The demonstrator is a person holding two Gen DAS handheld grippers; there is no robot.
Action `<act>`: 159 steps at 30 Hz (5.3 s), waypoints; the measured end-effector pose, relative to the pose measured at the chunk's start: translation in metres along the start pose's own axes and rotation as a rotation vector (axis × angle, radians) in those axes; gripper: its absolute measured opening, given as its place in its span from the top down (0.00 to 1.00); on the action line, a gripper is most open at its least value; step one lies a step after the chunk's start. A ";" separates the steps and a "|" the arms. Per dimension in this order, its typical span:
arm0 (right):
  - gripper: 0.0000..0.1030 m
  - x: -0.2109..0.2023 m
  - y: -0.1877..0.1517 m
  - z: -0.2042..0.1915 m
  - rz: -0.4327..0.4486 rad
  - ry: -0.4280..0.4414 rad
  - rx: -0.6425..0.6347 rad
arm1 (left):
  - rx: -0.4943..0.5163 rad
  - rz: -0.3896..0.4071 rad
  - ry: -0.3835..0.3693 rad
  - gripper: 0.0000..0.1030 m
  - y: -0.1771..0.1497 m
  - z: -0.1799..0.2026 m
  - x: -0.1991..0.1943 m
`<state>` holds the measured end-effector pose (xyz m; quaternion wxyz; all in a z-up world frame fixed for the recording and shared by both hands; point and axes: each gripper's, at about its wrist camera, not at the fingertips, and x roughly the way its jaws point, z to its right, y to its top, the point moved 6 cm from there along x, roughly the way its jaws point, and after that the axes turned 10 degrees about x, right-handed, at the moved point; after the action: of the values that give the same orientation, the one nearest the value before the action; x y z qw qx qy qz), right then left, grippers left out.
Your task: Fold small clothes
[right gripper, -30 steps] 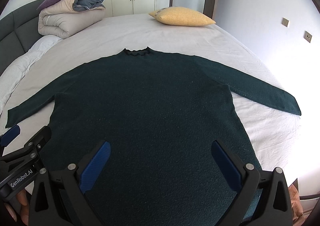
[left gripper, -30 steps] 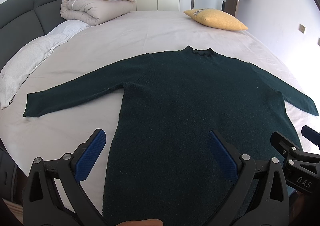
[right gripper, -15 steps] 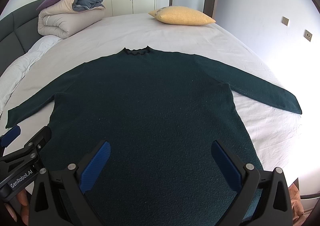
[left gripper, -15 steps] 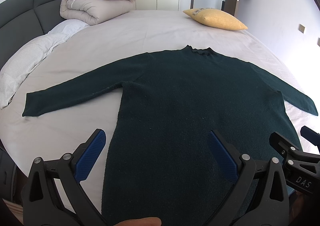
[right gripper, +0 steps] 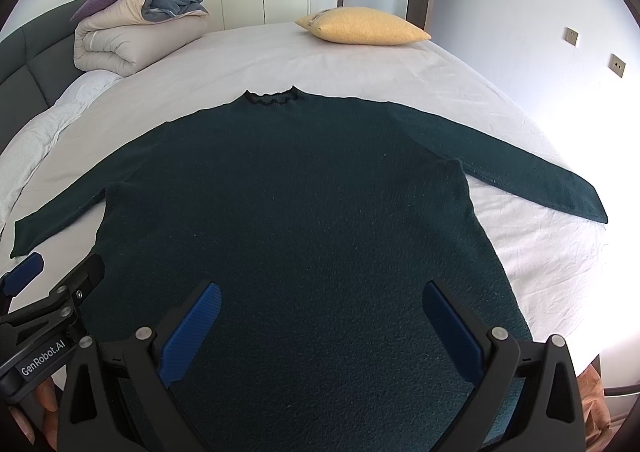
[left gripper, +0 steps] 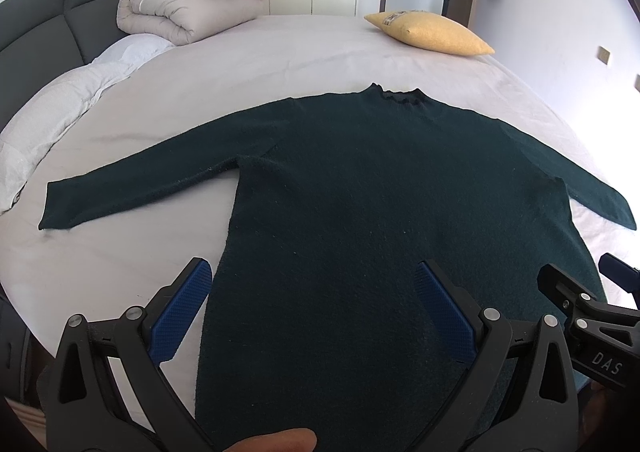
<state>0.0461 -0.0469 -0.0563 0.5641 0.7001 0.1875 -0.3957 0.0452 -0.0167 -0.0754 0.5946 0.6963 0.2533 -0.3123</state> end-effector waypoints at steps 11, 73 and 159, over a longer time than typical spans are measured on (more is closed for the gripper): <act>0.00 0.017 0.004 0.009 -0.031 0.011 0.020 | 0.005 -0.037 -0.013 0.00 0.002 0.001 0.015; 0.90 0.159 0.207 0.021 0.075 0.295 0.028 | -0.343 -0.162 -0.888 0.02 0.196 0.072 0.214; 0.20 0.201 0.243 0.174 -0.160 0.768 0.717 | -0.268 0.002 -0.316 0.89 0.140 -0.043 0.241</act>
<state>0.2826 -0.3183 -0.0628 0.1481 0.9270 0.2861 -0.1918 0.3156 -0.0022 -0.1547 0.7146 0.5535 0.1954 -0.3806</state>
